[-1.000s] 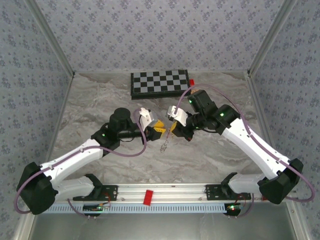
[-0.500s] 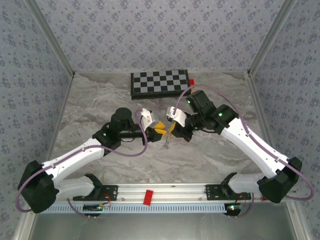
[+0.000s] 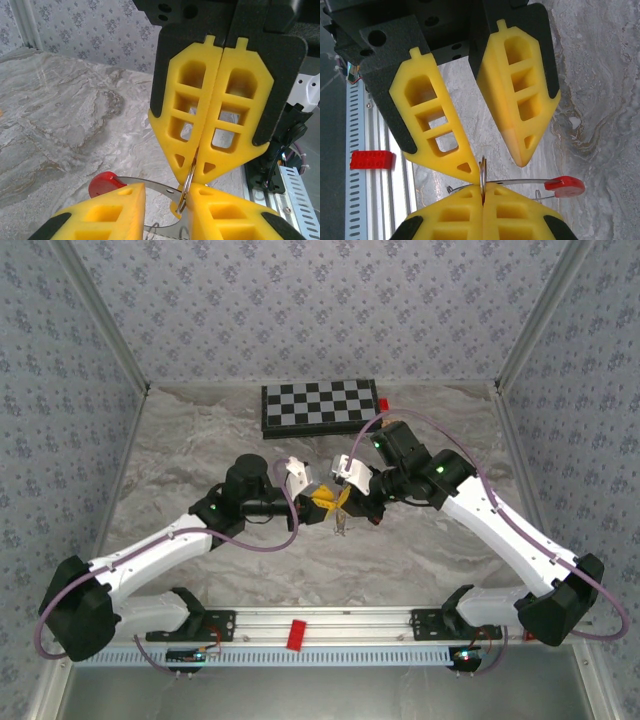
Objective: Put the keys on the keyring
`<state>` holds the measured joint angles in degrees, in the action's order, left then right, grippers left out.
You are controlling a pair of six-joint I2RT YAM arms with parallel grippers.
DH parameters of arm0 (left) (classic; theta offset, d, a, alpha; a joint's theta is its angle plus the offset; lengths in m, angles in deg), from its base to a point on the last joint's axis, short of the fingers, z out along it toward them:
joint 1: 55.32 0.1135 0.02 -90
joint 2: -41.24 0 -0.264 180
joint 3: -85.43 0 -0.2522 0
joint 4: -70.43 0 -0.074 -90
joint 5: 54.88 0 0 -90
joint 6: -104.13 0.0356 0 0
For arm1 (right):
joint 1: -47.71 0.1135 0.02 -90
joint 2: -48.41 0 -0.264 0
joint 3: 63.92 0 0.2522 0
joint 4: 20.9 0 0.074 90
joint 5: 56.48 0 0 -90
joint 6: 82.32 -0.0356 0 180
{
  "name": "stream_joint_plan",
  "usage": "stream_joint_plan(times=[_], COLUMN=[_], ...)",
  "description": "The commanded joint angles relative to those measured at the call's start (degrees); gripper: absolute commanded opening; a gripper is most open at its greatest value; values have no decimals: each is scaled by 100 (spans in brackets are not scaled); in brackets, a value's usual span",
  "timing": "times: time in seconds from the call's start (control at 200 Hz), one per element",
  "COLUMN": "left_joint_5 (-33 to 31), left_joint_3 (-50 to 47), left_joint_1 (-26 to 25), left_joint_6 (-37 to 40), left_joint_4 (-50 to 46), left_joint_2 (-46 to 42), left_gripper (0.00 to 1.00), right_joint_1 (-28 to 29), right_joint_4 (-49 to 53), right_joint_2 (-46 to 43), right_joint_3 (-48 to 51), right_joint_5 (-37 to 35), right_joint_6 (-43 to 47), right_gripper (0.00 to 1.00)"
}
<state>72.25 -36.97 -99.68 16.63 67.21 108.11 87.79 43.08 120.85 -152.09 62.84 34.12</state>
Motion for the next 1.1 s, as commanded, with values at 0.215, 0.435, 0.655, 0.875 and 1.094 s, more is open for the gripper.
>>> stream_joint_plan(times=[0.215, 0.435, 0.655, 0.875, 1.094], left_joint_5=[393, 358, 182, -160, -777], left_joint_3=[248, 186, 106, 68, -35], left_joint_1=[-62, -67, -67, -235, -406], left_joint_6=[-1, -47, -361, -794, -1292], left_joint_4=[291, 293, 691, 1375, 2412], left_joint_2=[-10, -50, -70, 22, 167], left_gripper=[3, 0, 0, 0, 0], right_joint_1=[79, 43, -286, -478, -520], right_joint_4=[-56, -232, -1311, -3306, -4750], right_joint_2=[-21, -253, -1151, -2405, -2910], right_joint_3=[-20, 198, 1086, 2431, 3205], right_joint_5=[250, 223, -184, -848, -955], right_joint_6=[19, -25, -571, -1344, -2180], right_gripper=[0, 12, 40, 38, 36])
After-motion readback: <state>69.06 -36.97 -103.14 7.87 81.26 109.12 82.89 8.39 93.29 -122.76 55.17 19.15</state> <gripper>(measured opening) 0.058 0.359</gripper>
